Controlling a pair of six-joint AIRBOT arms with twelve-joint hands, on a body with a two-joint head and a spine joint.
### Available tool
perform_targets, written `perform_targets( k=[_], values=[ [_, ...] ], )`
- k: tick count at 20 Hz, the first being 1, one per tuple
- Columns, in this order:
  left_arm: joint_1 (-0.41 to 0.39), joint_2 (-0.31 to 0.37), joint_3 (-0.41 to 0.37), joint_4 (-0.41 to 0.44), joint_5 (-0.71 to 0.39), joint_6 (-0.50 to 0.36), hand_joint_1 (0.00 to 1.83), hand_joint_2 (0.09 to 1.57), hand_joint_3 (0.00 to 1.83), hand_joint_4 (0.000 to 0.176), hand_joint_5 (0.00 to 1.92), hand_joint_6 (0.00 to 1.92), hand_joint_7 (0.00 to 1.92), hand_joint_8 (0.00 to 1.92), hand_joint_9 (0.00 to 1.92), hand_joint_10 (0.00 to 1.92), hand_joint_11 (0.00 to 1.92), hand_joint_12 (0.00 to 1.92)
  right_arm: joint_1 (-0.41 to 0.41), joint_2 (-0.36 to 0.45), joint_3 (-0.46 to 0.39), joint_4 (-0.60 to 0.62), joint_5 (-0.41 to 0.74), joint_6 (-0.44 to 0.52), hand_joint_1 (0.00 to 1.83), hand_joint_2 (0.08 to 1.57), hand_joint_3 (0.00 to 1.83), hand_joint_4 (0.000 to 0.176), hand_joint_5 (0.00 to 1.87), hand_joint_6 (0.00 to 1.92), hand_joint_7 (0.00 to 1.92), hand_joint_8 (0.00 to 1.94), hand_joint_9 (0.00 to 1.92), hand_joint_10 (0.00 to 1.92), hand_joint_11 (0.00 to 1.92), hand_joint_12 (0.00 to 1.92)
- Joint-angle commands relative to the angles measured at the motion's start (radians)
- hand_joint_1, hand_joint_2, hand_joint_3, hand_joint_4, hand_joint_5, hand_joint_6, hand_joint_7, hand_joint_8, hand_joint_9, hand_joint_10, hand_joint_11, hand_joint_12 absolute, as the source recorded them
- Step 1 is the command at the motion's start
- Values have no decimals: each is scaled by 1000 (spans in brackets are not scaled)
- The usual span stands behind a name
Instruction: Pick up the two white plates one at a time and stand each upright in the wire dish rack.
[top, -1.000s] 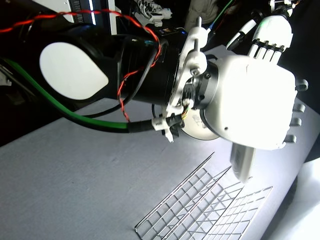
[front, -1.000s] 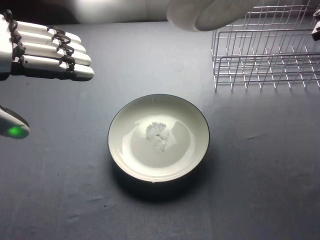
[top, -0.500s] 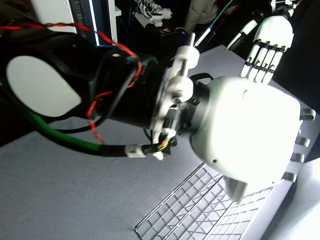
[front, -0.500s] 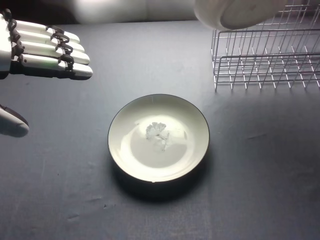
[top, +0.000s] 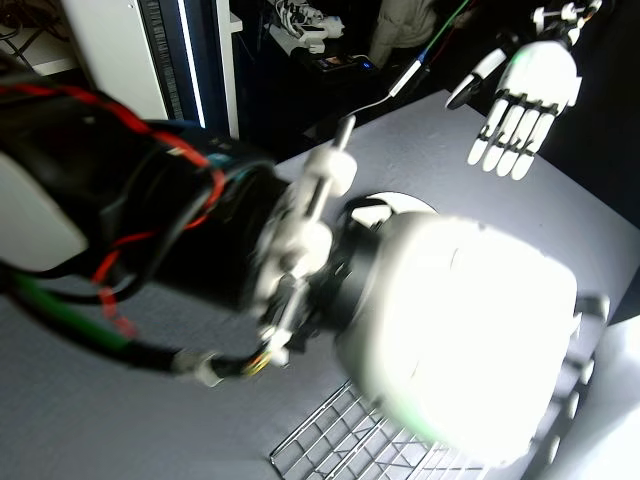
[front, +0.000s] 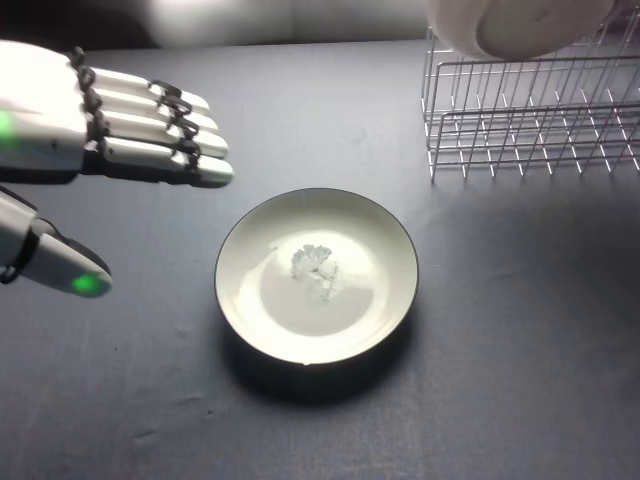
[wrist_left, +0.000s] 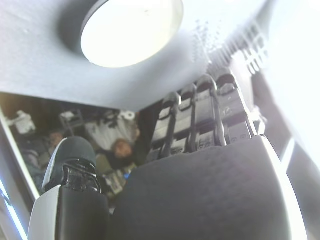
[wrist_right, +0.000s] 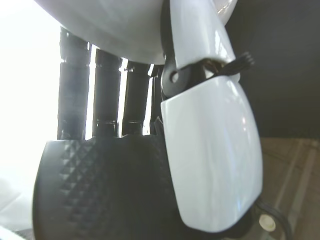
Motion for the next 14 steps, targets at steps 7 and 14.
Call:
perform_targets(
  k=[7,14],
  values=[
    [59,-4,-73,-87,54,41,0,1206,2,0,0,0,0,0,0,0,0,0,-66,12,50,-23,127,-3,1383,1091,1,0,877,1121,1067,825,1019,960,979,773],
    [146,-41,-113,-92,127,64,0,1205,2,0,4,2,0,0,0,0,0,0,-154,12,87,-58,144,-4,1395,1109,5,0,821,1166,1012,919,1000,979,879,1057]
  ],
)
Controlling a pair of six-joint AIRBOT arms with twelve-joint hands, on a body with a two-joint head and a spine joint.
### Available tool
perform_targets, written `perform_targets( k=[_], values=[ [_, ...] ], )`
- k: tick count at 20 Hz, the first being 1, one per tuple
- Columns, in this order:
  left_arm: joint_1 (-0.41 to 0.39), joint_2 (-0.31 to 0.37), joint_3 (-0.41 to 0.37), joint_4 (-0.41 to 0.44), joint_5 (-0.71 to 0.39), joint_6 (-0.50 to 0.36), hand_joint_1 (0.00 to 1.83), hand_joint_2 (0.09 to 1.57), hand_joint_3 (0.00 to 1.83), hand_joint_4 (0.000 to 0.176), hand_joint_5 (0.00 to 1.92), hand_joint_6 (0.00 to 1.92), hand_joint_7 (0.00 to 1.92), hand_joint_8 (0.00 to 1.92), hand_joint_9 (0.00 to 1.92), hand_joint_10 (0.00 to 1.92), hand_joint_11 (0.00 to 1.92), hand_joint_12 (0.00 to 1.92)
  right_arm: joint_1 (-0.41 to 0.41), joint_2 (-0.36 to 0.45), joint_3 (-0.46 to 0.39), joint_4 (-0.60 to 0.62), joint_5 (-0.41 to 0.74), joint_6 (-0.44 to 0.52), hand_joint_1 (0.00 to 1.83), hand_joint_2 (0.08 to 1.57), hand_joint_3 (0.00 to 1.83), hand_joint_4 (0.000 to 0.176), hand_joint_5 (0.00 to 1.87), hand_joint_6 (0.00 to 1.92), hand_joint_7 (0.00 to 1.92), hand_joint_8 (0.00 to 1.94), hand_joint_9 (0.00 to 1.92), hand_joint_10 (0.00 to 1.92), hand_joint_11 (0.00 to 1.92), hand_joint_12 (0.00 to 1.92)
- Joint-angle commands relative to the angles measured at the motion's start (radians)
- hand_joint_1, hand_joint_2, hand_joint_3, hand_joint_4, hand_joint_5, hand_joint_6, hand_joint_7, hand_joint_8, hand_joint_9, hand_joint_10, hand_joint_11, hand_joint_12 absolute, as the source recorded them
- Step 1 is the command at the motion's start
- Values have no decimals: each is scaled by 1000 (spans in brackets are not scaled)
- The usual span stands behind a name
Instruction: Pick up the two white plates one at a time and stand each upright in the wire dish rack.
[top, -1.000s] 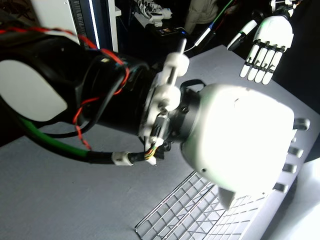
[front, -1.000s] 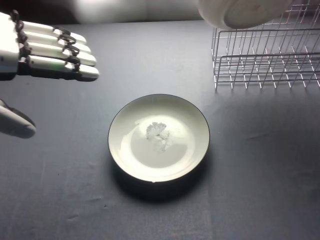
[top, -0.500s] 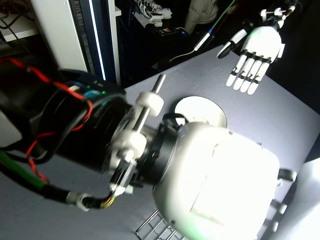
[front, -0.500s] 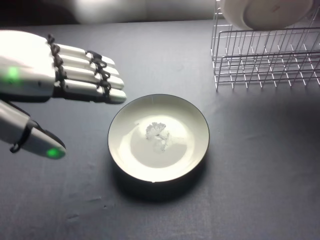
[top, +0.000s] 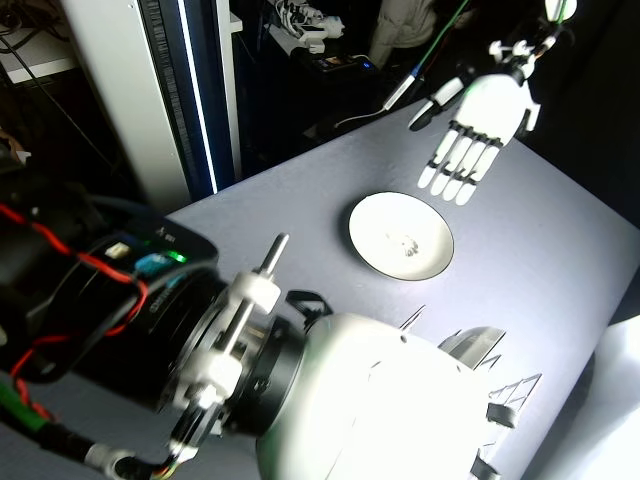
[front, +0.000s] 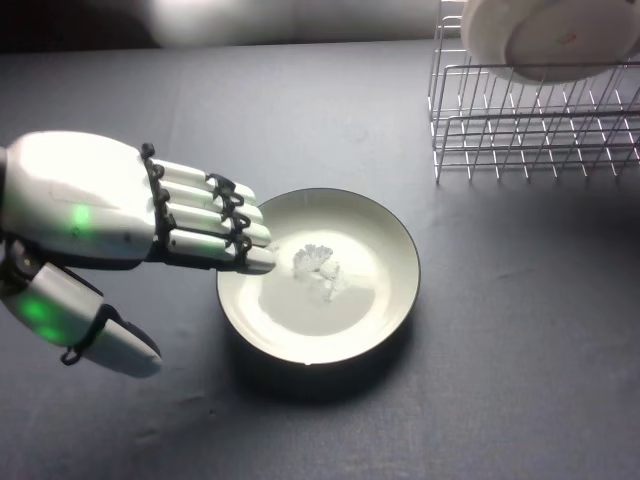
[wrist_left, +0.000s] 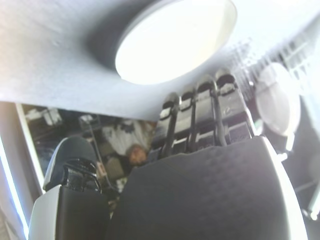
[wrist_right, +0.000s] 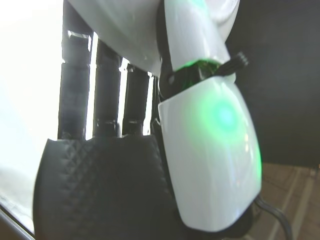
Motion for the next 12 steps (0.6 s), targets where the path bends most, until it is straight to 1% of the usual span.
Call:
perform_targets(
  k=[1,2,3,4,5,8,9,10,12],
  values=[
    [0,1,-3,-69,-7,5,0,1213,5,0,2,1,0,0,0,0,0,0,-4,9,9,0,71,-8,1380,1115,0,0,824,1179,1014,931,990,997,927,902],
    [9,-4,-10,-69,11,9,0,1198,0,0,10,4,0,0,0,0,10,4,-15,9,13,0,74,-8,1378,1113,0,0,822,1180,1017,928,991,1002,945,830],
    [11,-8,-13,-69,16,9,0,1197,0,0,1,0,0,0,0,0,1,0,-21,9,16,0,74,-8,1377,1113,0,0,820,1186,1017,917,994,1006,949,813],
    [12,-13,-17,-69,21,11,0,1203,1,0,0,0,0,0,0,0,0,0,-31,9,20,0,74,-8,1470,1101,0,0,810,1139,1018,871,1010,887,871,1338],
    [11,-15,-21,-73,26,15,0,1203,1,0,0,0,0,0,0,0,0,0,-37,8,26,-5,74,-11,1490,1088,0,0,851,1085,1041,809,1035,832,872,1425],
    [8,-21,-25,-88,46,20,0,1200,0,0,0,0,0,0,0,0,0,0,-48,5,29,-11,76,-11,1495,1086,0,0,842,1083,1036,803,1047,816,884,1438],
    [8,-23,-26,-88,60,20,0,1190,0,0,0,0,0,0,0,0,0,0,-54,5,29,-20,82,-11,1496,1083,0,0,850,1070,1050,777,1054,809,878,1447],
    [8,-27,-26,-88,72,20,0,1194,0,0,0,0,0,0,0,0,0,0,-61,6,29,-23,90,-11,1497,1074,0,0,878,1035,1075,737,1087,759,873,1440],
    [12,-35,-17,-87,70,20,0,1204,2,0,0,0,0,0,0,0,0,0,-61,6,29,-24,96,-11,1496,1087,0,0,854,1078,1043,798,1050,817,850,1463]
  ],
)
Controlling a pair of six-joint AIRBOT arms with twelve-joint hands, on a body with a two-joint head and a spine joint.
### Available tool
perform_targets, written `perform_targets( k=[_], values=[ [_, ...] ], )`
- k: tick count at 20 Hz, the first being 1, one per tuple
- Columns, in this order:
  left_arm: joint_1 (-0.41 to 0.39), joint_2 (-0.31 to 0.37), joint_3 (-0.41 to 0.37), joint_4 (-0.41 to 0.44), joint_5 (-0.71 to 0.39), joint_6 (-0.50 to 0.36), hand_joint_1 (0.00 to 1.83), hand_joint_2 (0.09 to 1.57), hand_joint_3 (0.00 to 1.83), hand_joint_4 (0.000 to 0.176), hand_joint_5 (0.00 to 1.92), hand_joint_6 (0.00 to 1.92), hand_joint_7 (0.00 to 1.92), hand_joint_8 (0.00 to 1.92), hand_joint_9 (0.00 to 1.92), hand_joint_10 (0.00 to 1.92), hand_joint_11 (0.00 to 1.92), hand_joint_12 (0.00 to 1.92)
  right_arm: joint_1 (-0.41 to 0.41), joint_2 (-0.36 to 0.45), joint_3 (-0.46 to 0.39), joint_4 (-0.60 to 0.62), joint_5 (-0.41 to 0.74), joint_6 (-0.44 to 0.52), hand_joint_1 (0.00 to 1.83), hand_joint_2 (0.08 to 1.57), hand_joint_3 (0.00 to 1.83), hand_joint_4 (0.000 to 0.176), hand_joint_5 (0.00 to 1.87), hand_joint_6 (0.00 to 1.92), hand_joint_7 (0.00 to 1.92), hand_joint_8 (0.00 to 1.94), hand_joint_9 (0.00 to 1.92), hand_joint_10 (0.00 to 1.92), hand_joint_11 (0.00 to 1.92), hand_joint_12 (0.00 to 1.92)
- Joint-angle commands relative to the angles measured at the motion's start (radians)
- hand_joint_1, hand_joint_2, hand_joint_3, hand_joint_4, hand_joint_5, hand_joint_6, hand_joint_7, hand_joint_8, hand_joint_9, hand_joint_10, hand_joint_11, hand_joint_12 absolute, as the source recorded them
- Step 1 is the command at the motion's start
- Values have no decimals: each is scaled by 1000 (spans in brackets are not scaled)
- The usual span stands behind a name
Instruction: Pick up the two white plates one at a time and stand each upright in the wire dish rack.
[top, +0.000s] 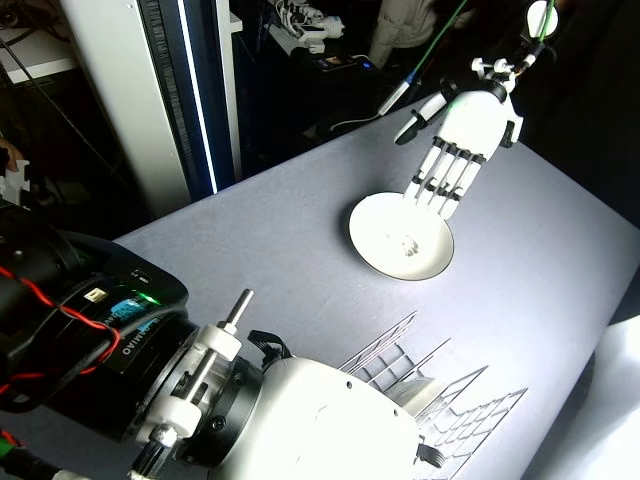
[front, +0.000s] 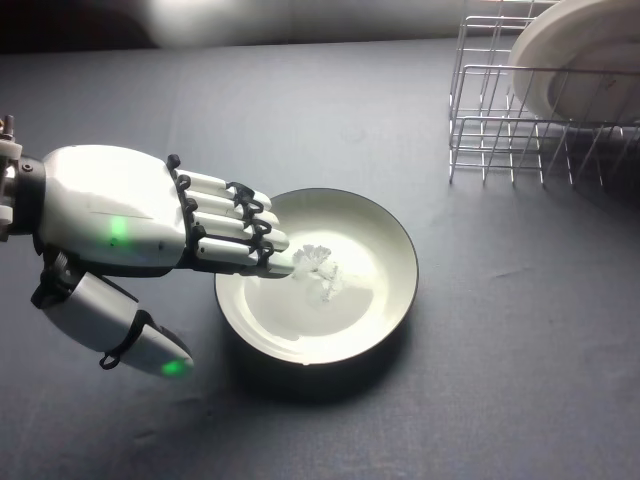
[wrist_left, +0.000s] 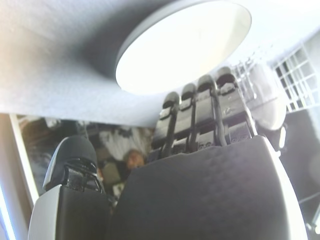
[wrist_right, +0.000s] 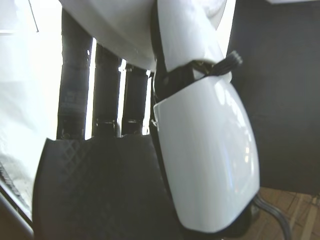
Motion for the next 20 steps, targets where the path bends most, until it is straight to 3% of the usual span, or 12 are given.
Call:
perform_targets(
  k=[1,10,11,12,13,14,15,17,18,19,20],
  values=[
    [-1,-4,9,-60,-24,1,0,1201,0,0,0,0,0,0,0,0,0,0,5,6,6,9,117,-2,1495,1091,1,0,836,1097,1035,815,1034,845,844,1468],
    [86,-43,38,-57,19,22,0,1201,0,0,0,0,0,0,0,0,0,0,88,6,-29,-59,125,-2,1491,1100,0,0,842,1078,1035,798,982,935,818,1531],
    [89,-44,37,-57,25,22,0,1201,0,0,0,0,0,0,0,0,0,0,91,6,-32,-60,116,-2,1397,1117,4,0,847,1149,1002,876,928,1125,748,1117],
    [89,-44,36,-57,28,22,0,1201,0,0,0,0,0,0,0,0,0,0,91,6,-32,-60,116,-2,1371,1134,2,0,807,1204,976,938,903,1199,782,863],
    [87,-44,35,-57,31,22,0,1204,2,0,0,0,0,0,0,0,0,0,88,6,-32,-61,116,-2,1363,1158,2,0,744,1276,923,1021,873,1264,757,834],
    [81,-44,34,-57,34,22,0,1211,4,0,3,1,0,0,0,0,0,0,85,7,-32,-61,116,-2,1224,1193,0,0,726,1336,912,1110,829,690,718,841],
    [75,-44,34,-57,36,22,0,1202,0,0,0,0,0,0,0,0,0,0,83,7,-32,-61,116,-2,1209,1180,0,0,748,1311,960,1046,916,375,731,821],
    [63,-47,37,-57,39,26,0,1205,1,0,0,0,0,0,0,0,0,0,79,7,-32,-61,116,-2,1194,1199,0,0,709,1367,936,1089,996,105,701,836],
    [57,-52,42,-57,39,33,0,1204,1,0,0,0,0,0,0,0,0,0,75,7,-32,-61,116,-2,1132,1215,0,0,756,1304,853,493,982,52,665,837],
    [54,-56,48,-57,39,34,0,1206,2,0,0,0,0,0,0,0,0,0,72,8,-32,-61,116,-2,1121,1214,1,0,773,1280,906,200,984,28,654,840],
    [52,-59,53,-57,42,34,0,1210,3,0,0,0,0,0,0,0,0,0,68,8,-32,-61,116,-2,1207,1171,0,0,684,583,909,86,952,9,612,850]
  ],
)
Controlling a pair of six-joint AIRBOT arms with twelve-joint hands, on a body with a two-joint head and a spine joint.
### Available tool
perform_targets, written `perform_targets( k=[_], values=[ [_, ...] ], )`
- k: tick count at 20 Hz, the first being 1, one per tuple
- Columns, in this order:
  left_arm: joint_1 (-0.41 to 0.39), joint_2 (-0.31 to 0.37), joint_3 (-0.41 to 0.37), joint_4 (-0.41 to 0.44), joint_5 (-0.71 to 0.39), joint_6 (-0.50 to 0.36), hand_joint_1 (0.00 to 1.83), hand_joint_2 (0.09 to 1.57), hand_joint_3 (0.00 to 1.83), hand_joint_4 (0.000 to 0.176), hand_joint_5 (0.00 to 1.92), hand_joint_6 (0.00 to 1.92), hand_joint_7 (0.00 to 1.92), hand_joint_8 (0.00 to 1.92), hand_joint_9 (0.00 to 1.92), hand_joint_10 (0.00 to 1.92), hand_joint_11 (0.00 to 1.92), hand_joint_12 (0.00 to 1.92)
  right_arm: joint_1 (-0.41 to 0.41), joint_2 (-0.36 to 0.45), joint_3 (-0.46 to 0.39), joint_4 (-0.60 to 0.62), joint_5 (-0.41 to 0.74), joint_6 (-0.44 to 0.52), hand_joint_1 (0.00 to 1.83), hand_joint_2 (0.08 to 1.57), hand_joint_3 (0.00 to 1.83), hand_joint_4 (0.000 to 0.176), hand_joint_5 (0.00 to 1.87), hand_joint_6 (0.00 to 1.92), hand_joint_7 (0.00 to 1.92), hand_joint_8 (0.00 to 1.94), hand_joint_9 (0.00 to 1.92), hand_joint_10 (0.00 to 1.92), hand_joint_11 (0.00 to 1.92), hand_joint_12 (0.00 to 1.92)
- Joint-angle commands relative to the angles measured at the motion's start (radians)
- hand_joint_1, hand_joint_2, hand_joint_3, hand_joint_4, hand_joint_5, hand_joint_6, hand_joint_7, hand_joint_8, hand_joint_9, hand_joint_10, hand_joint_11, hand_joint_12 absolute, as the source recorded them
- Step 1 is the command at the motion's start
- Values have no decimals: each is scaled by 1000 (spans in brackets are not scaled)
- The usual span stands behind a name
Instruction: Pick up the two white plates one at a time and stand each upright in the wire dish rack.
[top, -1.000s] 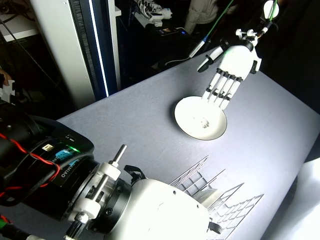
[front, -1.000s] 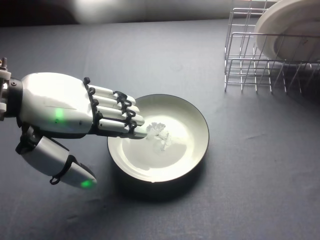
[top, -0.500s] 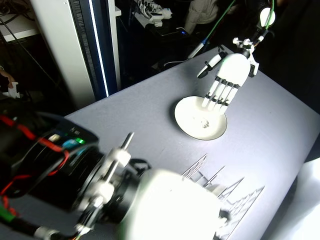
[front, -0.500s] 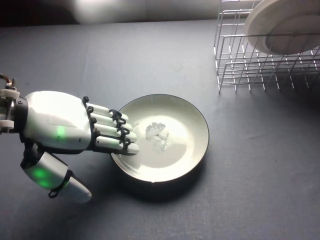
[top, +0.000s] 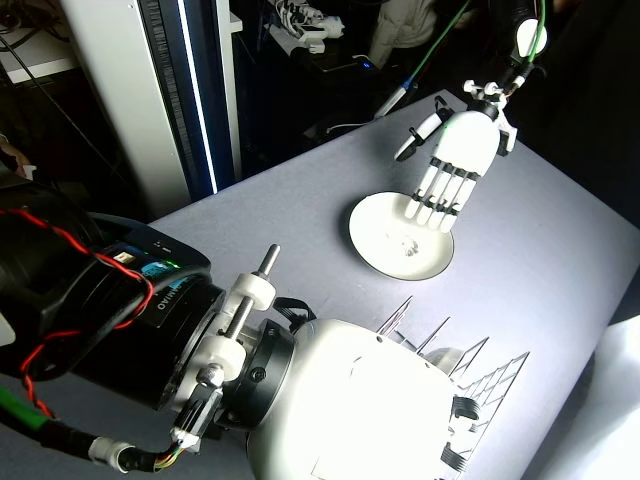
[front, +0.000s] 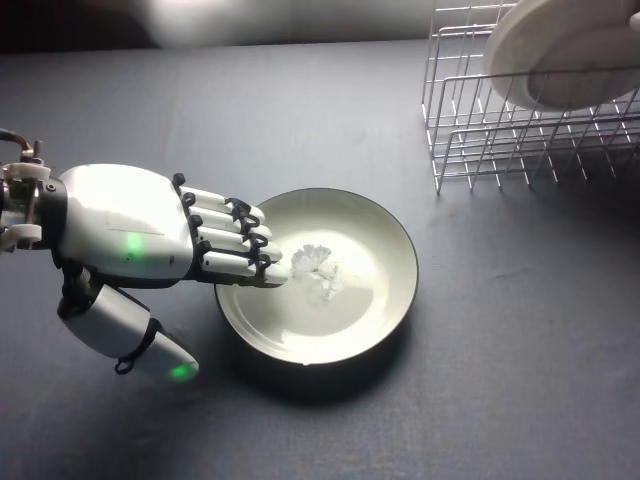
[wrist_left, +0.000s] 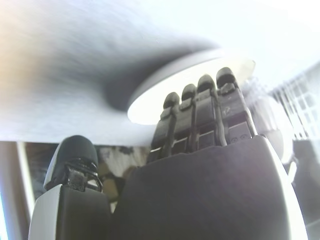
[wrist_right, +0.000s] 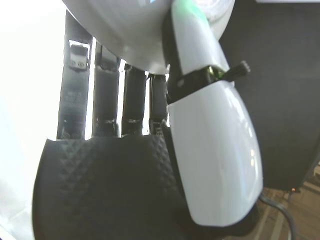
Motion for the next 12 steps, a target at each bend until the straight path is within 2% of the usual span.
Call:
perform_targets(
  k=[1,2,4,8,12],
  values=[
    [-10,3,6,-49,-22,3,0,1206,2,0,0,0,0,0,0,0,0,0,6,8,1,26,116,7,1199,1171,0,0,699,246,880,28,901,5,539,888],
    [-10,1,7,-49,-20,7,0,1207,2,0,0,0,0,0,0,0,0,0,4,8,1,26,116,7,1201,1164,0,0,732,103,868,8,875,4,490,920],
    [-9,-4,15,-49,-15,9,0,1207,2,0,1,0,0,0,0,0,0,0,0,8,1,26,116,7,1144,1183,2,0,687,14,766,0,765,0,338,1003],
    [-9,-12,30,-49,-7,10,0,1201,0,0,2,0,0,0,0,0,4,2,2,8,0,24,149,7,1156,1147,0,0,552,0,647,0,670,0,209,1087],
    [3,-19,41,-49,7,15,0,1201,0,0,0,0,0,0,0,0,0,0,51,8,-39,-48,184,8,1143,1144,0,0,479,0,575,0,608,0,129,1124]
  ],
)
